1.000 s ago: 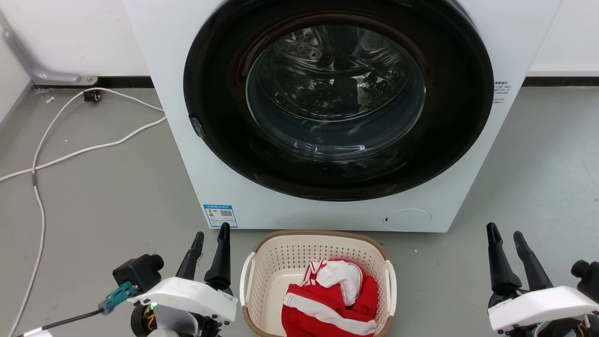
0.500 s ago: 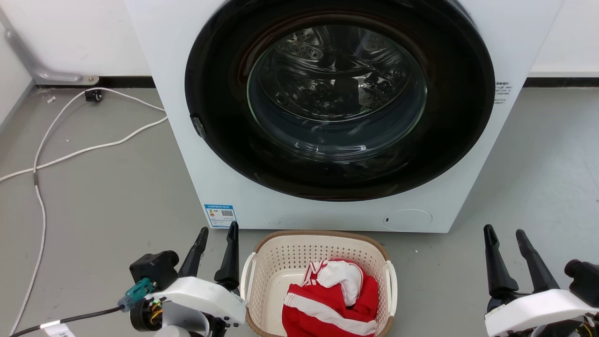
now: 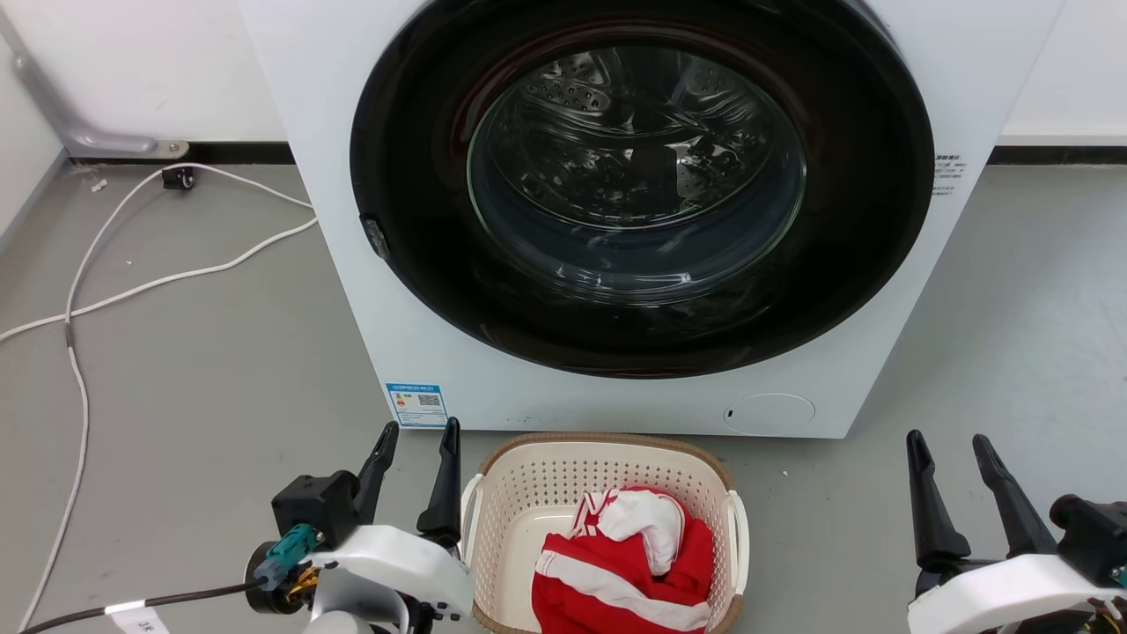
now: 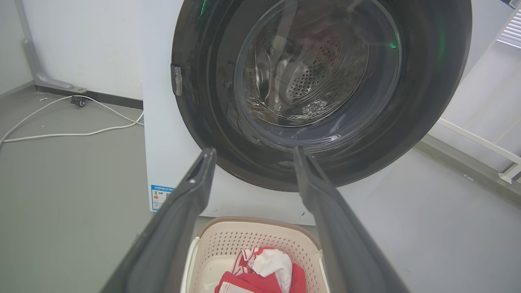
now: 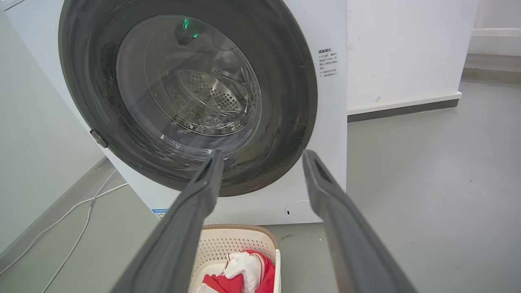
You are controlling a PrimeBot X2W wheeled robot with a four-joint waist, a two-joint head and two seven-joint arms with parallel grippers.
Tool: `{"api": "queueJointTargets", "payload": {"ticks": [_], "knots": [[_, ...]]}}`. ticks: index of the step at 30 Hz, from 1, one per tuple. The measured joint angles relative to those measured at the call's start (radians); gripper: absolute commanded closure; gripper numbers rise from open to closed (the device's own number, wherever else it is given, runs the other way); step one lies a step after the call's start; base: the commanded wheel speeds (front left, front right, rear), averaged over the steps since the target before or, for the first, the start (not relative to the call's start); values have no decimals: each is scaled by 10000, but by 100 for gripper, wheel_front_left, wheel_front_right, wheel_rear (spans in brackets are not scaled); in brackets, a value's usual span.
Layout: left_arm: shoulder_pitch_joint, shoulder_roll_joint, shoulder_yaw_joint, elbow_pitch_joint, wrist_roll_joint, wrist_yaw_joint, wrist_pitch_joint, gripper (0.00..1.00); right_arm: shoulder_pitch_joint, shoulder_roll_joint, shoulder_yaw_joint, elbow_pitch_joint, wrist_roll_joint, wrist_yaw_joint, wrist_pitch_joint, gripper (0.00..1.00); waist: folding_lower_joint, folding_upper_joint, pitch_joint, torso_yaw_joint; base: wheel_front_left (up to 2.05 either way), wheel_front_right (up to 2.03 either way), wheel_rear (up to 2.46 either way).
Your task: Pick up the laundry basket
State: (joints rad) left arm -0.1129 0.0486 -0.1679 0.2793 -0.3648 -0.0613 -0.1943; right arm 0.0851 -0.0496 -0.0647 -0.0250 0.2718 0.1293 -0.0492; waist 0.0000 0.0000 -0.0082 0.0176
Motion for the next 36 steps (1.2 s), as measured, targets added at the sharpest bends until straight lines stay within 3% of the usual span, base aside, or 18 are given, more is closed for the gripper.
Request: {"api": "queueJointTargets", "payload": {"ticks": [36], "knots": [[-111,4,-464,244,2399,176,-660,0,222,-2,-46,109,-1906,15,-736,0,0,0,-42,132,0,0,0]]}}
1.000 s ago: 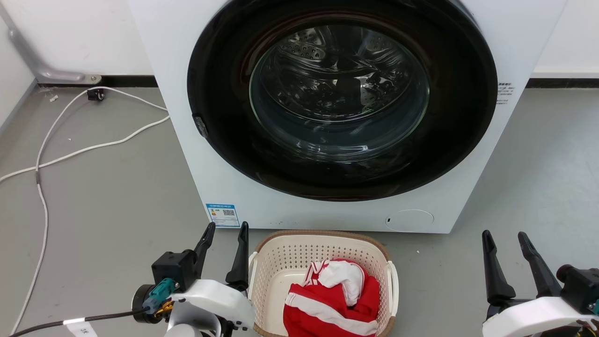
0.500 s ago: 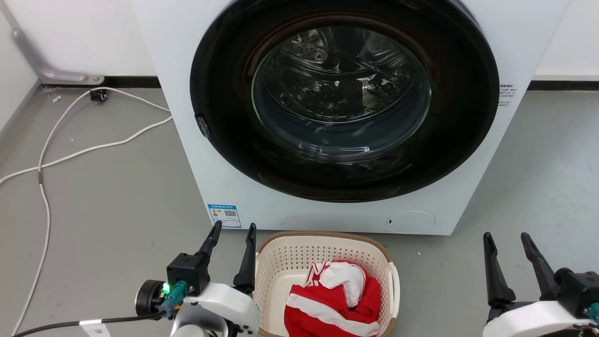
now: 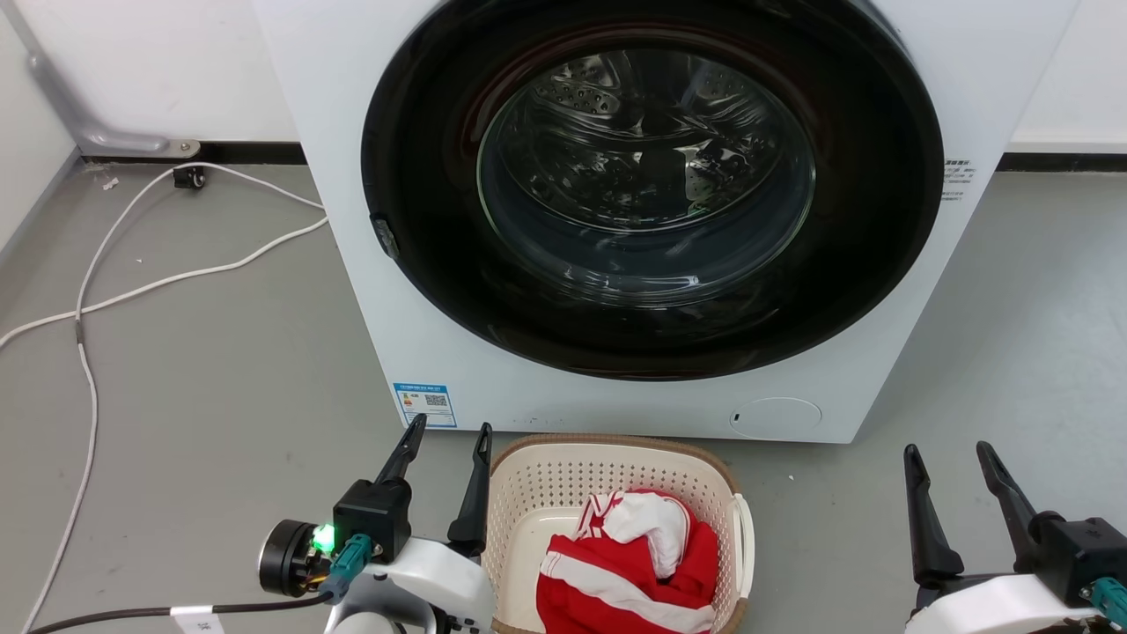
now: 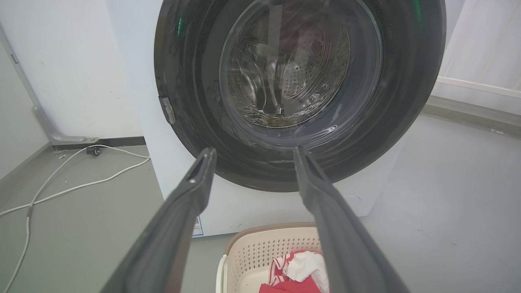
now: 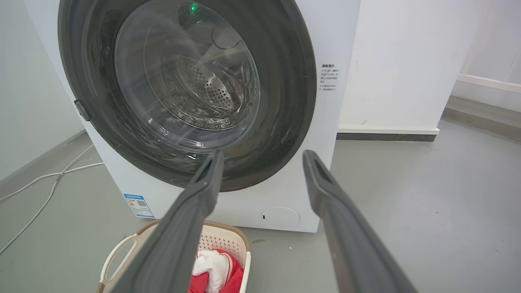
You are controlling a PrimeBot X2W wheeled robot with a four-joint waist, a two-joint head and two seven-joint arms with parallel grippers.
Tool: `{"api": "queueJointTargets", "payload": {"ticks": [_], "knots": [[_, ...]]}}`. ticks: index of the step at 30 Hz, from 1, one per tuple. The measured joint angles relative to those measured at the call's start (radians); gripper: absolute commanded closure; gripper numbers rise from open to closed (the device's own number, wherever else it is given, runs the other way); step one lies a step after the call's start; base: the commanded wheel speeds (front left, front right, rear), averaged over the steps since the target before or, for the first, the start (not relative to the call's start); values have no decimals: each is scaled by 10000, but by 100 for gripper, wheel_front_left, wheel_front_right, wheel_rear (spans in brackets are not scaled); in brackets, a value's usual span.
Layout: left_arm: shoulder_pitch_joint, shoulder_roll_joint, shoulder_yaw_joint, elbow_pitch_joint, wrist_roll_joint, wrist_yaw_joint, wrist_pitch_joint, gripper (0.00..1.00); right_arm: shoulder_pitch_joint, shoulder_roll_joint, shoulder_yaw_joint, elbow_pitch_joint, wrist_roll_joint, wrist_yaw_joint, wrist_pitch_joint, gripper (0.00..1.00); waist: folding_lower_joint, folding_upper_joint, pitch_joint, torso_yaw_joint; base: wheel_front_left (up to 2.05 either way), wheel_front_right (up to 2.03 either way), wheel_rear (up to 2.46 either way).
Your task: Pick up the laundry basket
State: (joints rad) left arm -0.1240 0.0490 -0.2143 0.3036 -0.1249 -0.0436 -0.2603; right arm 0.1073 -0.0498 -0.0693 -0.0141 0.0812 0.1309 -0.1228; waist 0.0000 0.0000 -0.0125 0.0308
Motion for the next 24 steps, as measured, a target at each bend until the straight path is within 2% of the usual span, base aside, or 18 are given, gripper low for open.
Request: {"api": "queueJointTargets", "payload": {"ticks": [24], "knots": [[-178,2,79,119,-100,40,-27,0,-82,0,-21,474,33,0,4,0,0,0,221,20,0,0,0]]}}
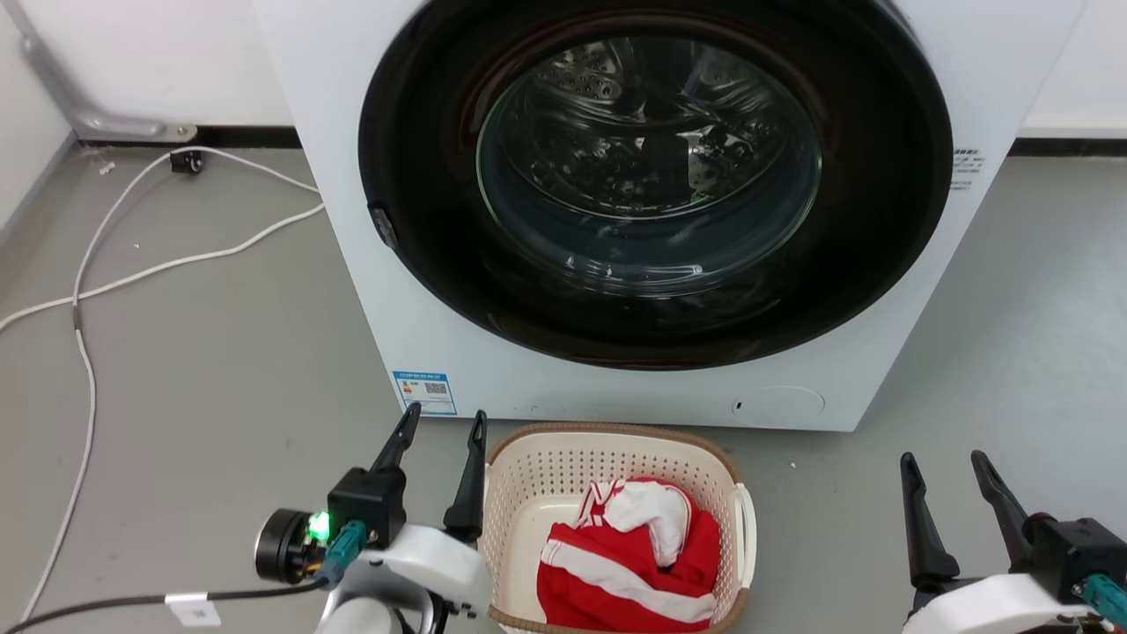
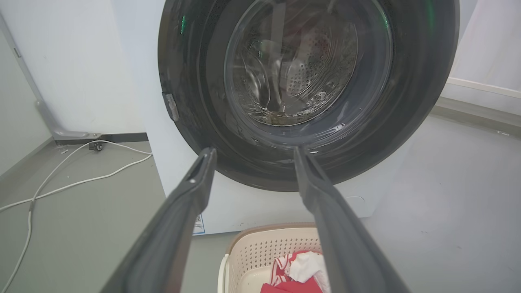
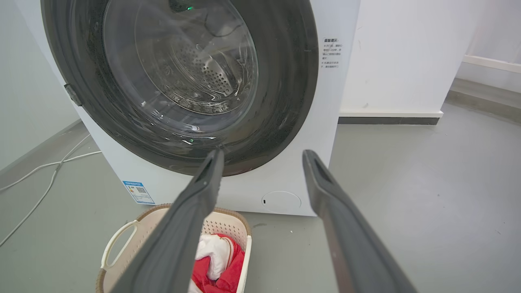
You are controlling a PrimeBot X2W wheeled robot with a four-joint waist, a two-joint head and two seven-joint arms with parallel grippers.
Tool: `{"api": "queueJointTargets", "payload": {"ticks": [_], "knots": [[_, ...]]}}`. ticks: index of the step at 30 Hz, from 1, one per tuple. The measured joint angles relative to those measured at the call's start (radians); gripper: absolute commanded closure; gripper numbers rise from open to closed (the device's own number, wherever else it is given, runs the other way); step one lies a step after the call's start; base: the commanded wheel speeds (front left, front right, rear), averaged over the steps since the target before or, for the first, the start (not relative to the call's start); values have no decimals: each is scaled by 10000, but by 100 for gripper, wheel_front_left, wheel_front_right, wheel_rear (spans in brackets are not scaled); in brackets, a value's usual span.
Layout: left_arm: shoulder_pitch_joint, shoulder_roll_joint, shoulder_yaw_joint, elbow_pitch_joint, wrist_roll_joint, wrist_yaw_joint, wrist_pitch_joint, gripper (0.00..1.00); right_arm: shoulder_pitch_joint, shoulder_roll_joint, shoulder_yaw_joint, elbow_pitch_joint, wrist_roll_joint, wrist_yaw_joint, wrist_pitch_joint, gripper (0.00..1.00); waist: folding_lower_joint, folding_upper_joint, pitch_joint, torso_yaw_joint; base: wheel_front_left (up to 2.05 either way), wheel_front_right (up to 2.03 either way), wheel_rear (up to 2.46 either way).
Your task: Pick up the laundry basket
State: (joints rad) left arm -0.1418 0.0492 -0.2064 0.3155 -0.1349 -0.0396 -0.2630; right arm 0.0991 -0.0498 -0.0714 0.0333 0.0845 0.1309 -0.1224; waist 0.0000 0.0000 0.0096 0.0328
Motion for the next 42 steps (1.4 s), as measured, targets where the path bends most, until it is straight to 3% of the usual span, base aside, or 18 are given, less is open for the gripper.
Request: {"api": "queueJointTargets", "payload": {"ticks": [12,24,33,42], "knots": [[-2082,-2,92,1156,-75,-213,-2,0,-1813,-4,199,1402,61,0,0,0,1,0,1811,-171,0,0,0],[-4688,351,222,4686,-470,-727,0,0,-4415,-6,932,4364,347,0,-458,0,2,0,4333,-476,0,0,0],[-6346,884,-36,6964,-972,-884,418,0,-6335,-4,2094,6796,765,0,-876,0,3,0,5871,-787,0,0,0],[-7423,1383,-752,8090,-1952,-911,1243,0,-7995,-8,3624,8826,1900,0,-1103,0,2,0,6970,-1218,0,0,0]]}}
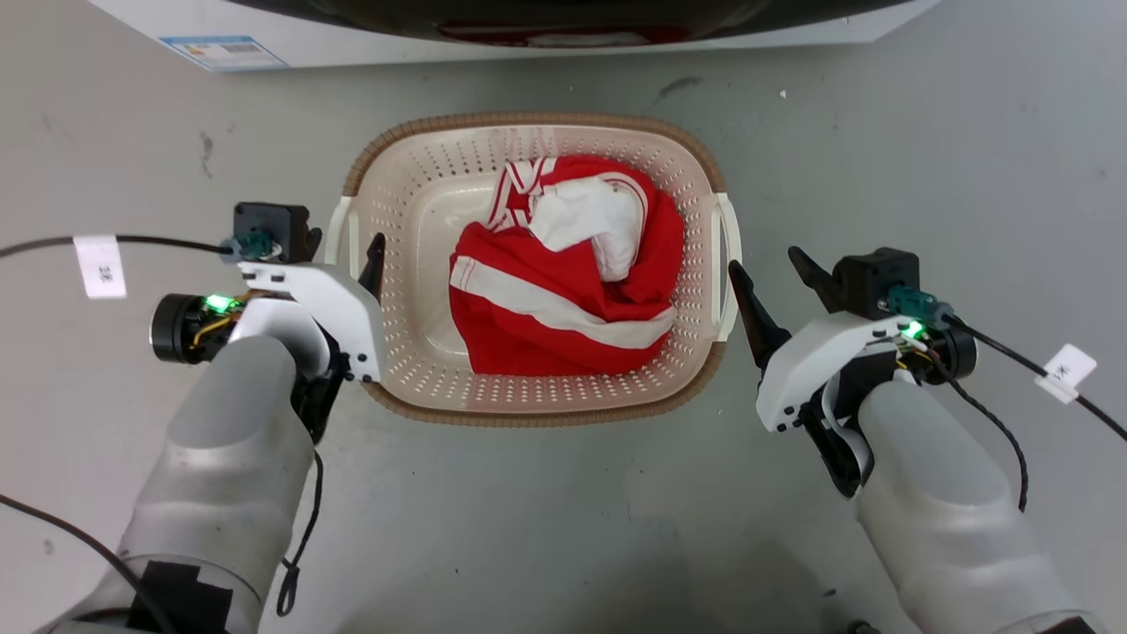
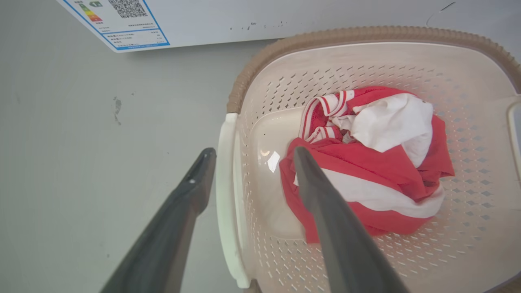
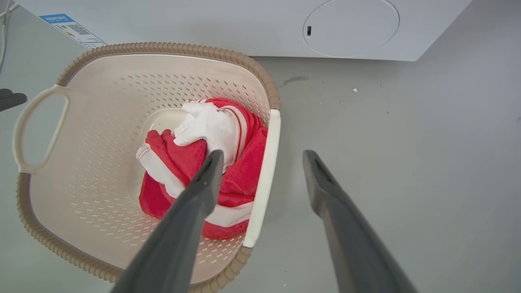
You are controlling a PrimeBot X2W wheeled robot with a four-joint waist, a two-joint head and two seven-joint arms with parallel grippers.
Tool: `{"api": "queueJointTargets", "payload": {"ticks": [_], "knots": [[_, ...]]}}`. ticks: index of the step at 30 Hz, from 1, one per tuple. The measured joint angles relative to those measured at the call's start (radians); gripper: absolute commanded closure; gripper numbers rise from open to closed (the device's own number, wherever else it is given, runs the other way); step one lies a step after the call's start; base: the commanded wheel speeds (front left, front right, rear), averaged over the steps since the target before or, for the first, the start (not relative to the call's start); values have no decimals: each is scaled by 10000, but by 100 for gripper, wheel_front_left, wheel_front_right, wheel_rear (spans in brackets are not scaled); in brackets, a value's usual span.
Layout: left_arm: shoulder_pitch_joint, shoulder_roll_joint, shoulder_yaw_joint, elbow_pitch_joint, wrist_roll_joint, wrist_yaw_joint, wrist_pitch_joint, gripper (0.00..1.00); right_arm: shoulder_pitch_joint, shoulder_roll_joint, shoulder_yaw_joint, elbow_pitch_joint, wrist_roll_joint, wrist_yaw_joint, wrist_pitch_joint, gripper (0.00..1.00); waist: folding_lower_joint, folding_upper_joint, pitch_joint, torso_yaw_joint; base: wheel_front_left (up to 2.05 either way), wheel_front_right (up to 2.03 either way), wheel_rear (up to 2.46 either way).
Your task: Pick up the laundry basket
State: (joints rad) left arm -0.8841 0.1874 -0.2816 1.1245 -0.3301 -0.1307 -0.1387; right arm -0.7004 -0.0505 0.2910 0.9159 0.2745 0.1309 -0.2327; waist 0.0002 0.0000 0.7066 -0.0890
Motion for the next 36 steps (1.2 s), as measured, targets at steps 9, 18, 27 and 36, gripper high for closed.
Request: {"api": "queueJointTargets", "payload": {"ticks": [9,18,27,36], "knots": [[-661,637,-782,330,-1137,-2,1149,0,-1121,2,1452,1402,1254,0,278,0,0,0,787,-218,0,0,0],[-1073,1114,-1371,487,-1919,-2,2090,0,-1801,2,3014,1615,2909,0,1009,0,0,0,1374,-479,0,0,0],[-1272,1164,-1829,424,-2573,-10,2422,100,-2289,-2,4186,1733,4243,-15,1396,100,-1,0,1601,-532,0,0,0],[-1122,1007,-2349,389,-3363,0,3014,100,-2408,-50,5003,2090,5110,-19,1649,100,-1,0,1274,-444,0,0,0]]}}
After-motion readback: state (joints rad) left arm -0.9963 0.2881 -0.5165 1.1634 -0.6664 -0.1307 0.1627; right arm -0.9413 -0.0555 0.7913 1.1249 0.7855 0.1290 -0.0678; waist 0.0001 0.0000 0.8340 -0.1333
